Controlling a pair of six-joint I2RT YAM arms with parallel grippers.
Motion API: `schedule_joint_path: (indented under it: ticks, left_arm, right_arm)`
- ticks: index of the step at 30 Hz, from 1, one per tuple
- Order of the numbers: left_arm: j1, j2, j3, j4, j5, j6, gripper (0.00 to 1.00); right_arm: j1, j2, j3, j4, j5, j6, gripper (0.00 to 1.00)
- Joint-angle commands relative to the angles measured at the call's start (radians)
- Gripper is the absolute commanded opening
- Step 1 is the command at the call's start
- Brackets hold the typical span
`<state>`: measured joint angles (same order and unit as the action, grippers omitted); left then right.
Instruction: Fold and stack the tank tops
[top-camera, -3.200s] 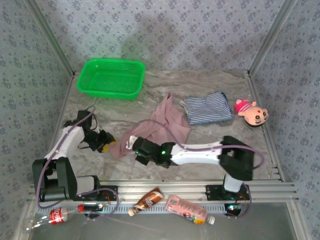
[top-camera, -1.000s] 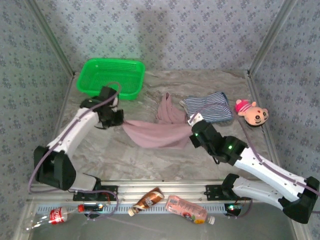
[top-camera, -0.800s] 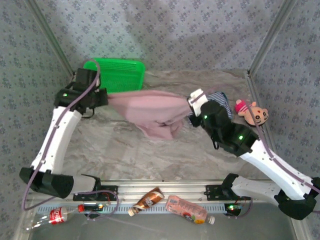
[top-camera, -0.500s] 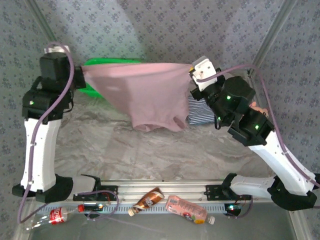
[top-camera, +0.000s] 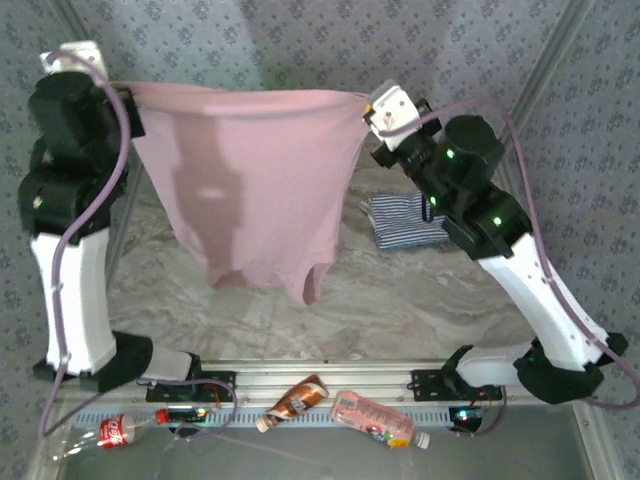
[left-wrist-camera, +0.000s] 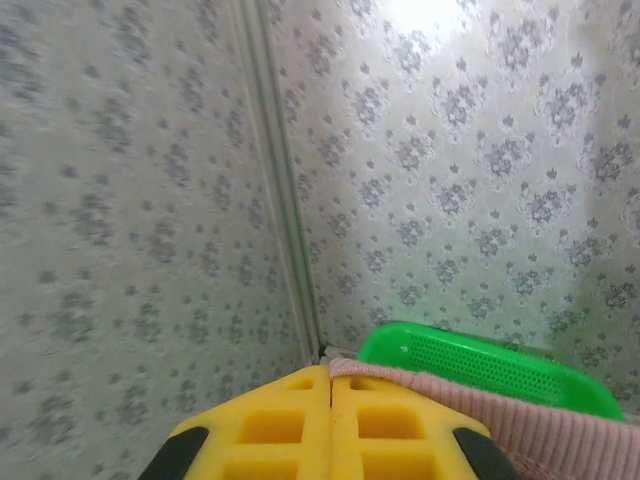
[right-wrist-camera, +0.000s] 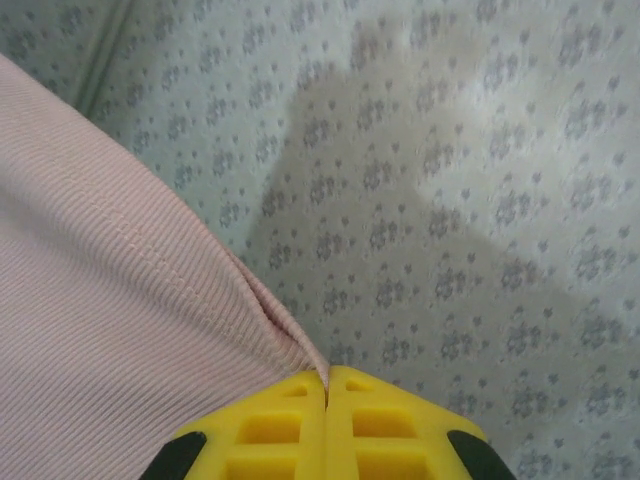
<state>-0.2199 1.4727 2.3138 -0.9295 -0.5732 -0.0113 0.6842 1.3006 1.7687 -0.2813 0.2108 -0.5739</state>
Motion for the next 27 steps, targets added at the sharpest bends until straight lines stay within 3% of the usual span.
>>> schedule_joint_path:
  ticks: [1, 8, 14, 19, 25, 27]
  left_arm:
    - [0.019, 0.15, 0.06, 0.023, 0.071, -0.046, 0.0]
    - [0.02, 0.348, 0.276, 0.023, 0.167, -0.086, 0.0]
    - [0.024, 0.292, 0.193, 0.01, 0.23, -0.103, 0.0]
    - [0.079, 0.113, -0.108, 0.0, 0.253, -0.123, 0.0]
    - [0.144, -0.213, -0.752, 0.026, 0.292, -0.158, 0.0]
    - [0.158, -0.308, -0.981, 0.036, 0.276, -0.158, 0.0]
  right_arm:
    - [-0.088, 0.044, 0.028, 0.076, -0.123, 0.091, 0.0]
    - [-0.159, 0.085, 0.106, 0.034, -0.232, 0.147, 0.0]
    - [-0.114, 0.028, 0.095, -0.097, -0.304, 0.157, 0.0]
    - [0.031, -0.076, -0.101, -0.219, -0.221, 0.096, 0.0]
    - [0.345, -0.134, -0.421, -0.354, -0.042, 0.141, 0.0]
    - [0.431, -0.153, -0.581, -0.282, -0.022, 0.224, 0.0]
